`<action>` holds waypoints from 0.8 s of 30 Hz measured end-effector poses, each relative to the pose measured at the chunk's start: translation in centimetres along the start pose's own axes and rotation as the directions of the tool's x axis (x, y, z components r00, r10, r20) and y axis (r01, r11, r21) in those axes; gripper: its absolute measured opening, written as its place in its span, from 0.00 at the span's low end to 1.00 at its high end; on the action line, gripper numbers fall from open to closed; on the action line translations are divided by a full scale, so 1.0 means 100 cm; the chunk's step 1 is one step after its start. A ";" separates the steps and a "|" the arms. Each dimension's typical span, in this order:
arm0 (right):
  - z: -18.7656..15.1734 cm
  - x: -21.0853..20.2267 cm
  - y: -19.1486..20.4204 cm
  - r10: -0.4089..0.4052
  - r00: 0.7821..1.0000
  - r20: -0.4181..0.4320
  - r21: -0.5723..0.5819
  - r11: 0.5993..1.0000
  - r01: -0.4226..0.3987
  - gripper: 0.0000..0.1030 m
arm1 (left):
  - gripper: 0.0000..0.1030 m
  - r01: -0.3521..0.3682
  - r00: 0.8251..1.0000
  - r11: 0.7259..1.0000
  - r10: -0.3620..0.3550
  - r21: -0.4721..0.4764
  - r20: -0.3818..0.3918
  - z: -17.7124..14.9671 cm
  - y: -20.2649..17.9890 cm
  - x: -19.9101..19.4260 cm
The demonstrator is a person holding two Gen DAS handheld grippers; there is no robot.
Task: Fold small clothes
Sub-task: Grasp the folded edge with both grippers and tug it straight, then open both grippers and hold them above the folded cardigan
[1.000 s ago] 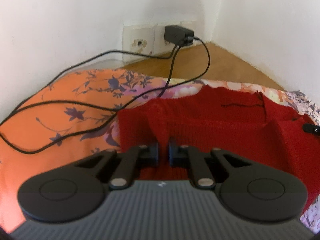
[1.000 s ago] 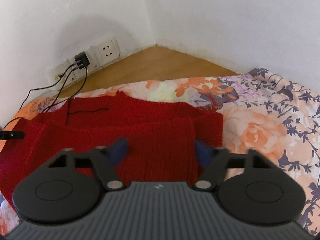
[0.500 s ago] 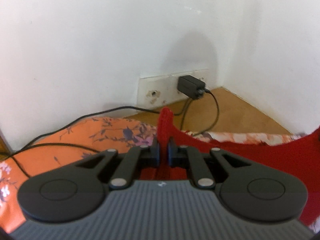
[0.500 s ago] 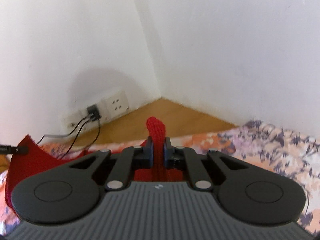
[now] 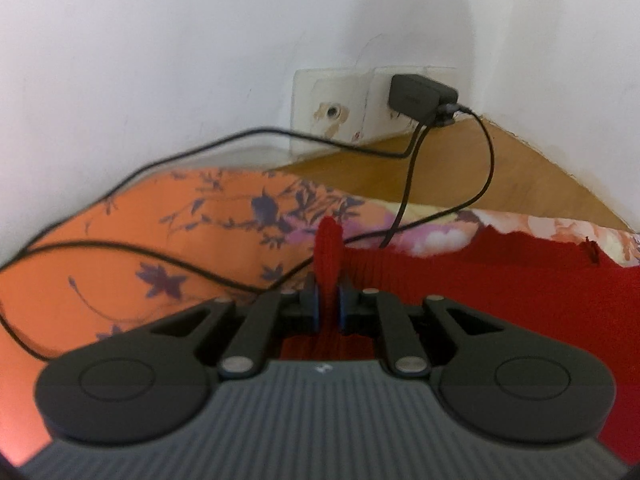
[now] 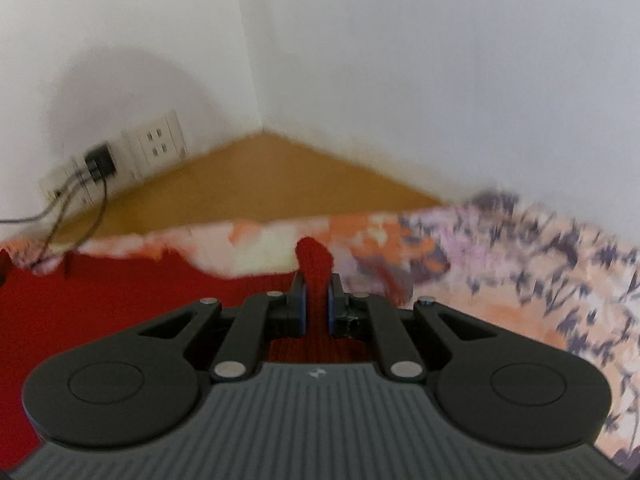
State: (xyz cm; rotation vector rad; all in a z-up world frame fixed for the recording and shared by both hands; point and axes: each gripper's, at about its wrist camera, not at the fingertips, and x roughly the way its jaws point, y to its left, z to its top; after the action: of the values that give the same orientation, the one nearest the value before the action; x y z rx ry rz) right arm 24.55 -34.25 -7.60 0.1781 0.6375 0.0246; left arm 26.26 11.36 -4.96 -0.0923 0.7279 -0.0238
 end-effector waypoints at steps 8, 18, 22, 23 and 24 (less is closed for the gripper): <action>-0.003 0.011 -0.007 0.005 0.999 -0.042 0.040 0.999 -0.003 0.33 | 0.18 -0.009 1.000 1.000 0.009 0.020 -0.010 0.002 -0.004 -0.006; 0.001 -0.017 -0.015 0.043 0.999 -0.019 0.114 0.993 -0.040 0.74 | 0.37 -0.026 1.000 0.999 0.026 -0.032 0.013 0.000 0.000 -0.056; 0.002 -0.039 -0.019 0.058 0.998 -0.001 0.131 0.990 -0.057 0.78 | 0.37 -0.052 0.999 0.998 0.053 -0.027 0.015 -0.005 -0.002 -0.081; 0.002 -0.044 -0.020 0.066 0.998 0.003 0.141 0.988 -0.065 0.80 | 0.37 -0.064 0.998 0.998 0.064 -0.024 0.011 -0.006 -0.003 -0.086; 0.002 -0.049 -0.022 0.073 0.997 0.005 0.151 0.986 -0.073 0.81 | 0.37 -0.075 0.997 0.997 0.075 -0.022 0.006 -0.007 -0.004 -0.091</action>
State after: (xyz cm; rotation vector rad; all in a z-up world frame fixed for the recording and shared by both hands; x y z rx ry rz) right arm 20.65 -36.86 -4.92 0.3482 0.6331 0.0473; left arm 19.01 11.38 0.54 -0.0861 0.7243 0.0562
